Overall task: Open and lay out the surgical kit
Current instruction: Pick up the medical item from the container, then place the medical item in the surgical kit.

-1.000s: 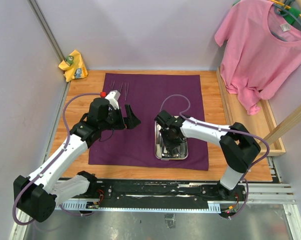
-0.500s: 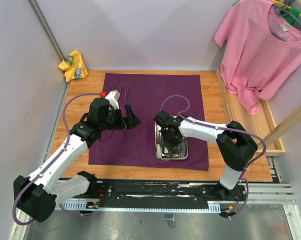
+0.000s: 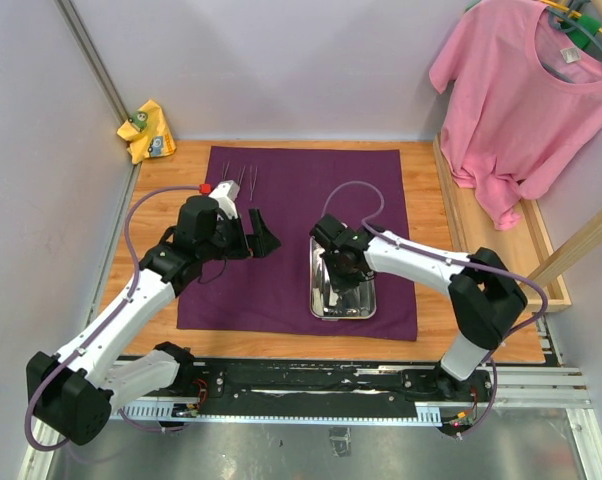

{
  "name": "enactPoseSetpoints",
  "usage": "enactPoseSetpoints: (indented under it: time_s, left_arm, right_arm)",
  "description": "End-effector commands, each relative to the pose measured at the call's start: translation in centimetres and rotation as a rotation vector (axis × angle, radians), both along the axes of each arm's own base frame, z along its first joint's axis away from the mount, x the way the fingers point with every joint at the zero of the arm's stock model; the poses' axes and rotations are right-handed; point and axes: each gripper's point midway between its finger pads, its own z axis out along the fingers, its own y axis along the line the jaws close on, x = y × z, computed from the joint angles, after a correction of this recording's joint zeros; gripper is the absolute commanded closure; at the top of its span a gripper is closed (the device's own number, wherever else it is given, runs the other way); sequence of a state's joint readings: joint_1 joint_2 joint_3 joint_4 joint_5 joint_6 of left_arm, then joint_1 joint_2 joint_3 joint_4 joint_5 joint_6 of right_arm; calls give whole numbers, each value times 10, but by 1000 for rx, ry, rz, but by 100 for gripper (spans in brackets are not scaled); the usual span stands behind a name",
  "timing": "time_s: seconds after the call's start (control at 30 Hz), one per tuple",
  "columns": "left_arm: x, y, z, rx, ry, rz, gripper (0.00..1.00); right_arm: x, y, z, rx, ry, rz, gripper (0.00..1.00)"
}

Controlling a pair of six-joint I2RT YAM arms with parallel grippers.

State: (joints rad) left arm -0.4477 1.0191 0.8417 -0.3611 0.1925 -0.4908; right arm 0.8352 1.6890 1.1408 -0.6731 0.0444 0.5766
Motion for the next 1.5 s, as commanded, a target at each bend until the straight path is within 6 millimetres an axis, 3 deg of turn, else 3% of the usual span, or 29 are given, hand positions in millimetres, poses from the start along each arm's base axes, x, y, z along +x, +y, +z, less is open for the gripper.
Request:
enactPoseSetpoints:
  time_s: [0.0, 0.13, 0.23, 0.33, 0.53, 0.8, 1.03, 1.17, 1.47]
  left_arm:
    - [1, 1, 19, -1, -56, -2, 1]
    - [0, 5, 25, 8, -68, 8, 1]
    - [-1, 8, 34, 11, -89, 19, 1]
    - [-5, 11, 42, 7, -103, 23, 1]
    - [-11, 18, 48, 12, -90, 55, 1]
    - [-20, 25, 70, -9, -131, 70, 1]
    - [-23, 26, 78, -11, -142, 68, 1]
    - [-22, 26, 78, -9, -141, 67, 1]
    - [-22, 25, 74, -12, -133, 65, 1]
  right_arm:
    - [5, -1, 30, 10, -66, -7, 99]
    - [13, 1, 47, 30, -100, -14, 99]
    - [37, 12, 68, 75, -144, -21, 99]
    - [72, 27, 91, 122, -195, -45, 99]
    - [152, 64, 110, 189, -265, -124, 99]
    - [240, 130, 96, 349, -333, -198, 99]
    - [280, 160, 69, 425, -388, -226, 99]
    - [293, 164, 60, 422, -416, -229, 99]
    - [311, 117, 41, 314, -437, -285, 99]
